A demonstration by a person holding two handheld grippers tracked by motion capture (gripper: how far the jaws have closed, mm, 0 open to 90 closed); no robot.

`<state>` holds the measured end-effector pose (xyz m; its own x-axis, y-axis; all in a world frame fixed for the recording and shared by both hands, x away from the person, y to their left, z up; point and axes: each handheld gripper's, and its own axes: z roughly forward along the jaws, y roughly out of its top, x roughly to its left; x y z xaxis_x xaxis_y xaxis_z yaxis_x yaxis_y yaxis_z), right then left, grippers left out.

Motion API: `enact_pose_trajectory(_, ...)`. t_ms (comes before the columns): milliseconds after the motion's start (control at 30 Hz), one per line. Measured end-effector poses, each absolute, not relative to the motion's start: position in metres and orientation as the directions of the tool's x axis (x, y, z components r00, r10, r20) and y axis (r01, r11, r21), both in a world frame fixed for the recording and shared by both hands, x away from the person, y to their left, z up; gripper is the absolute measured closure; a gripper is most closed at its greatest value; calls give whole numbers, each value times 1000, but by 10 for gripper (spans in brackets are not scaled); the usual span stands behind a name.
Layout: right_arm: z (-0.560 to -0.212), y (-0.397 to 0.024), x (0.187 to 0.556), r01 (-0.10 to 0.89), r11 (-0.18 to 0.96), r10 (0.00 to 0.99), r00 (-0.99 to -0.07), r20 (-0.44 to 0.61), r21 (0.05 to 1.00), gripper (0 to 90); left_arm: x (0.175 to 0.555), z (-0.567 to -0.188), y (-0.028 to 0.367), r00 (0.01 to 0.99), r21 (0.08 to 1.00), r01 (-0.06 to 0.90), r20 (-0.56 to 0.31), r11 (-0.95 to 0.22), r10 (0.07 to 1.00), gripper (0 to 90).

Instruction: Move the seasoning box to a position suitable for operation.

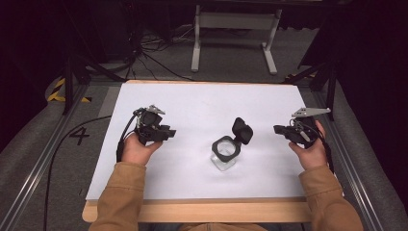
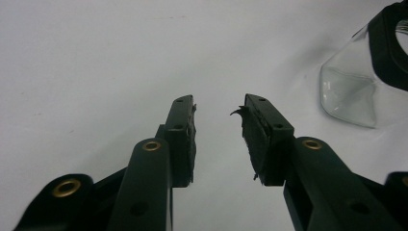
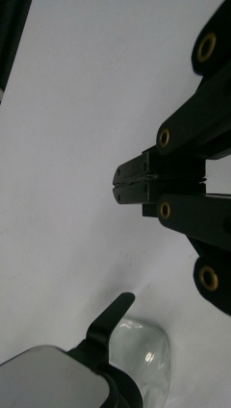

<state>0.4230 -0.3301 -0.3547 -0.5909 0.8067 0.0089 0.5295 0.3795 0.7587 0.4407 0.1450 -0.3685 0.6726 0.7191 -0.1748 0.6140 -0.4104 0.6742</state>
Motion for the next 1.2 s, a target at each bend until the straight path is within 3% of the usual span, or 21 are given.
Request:
enact_pose_trajectory(467, -350, -319, 417, 496, 392, 772, -636, 17, 775, 899, 429, -352, 132, 739, 714, 563, -211, -415, 639, 838)
enact_pose_trajectory(600, -348, -313, 414, 479, 403, 754, -657, 14, 779, 899, 418, -341, 110, 795, 727, 501, -173, -469, 582, 847)
enact_pose_trajectory(1200, -349, -292, 408, 462, 410, 688, -723, 66, 786, 898, 414, -361, 52, 854, 738, 455, -201, -499, 480, 890)
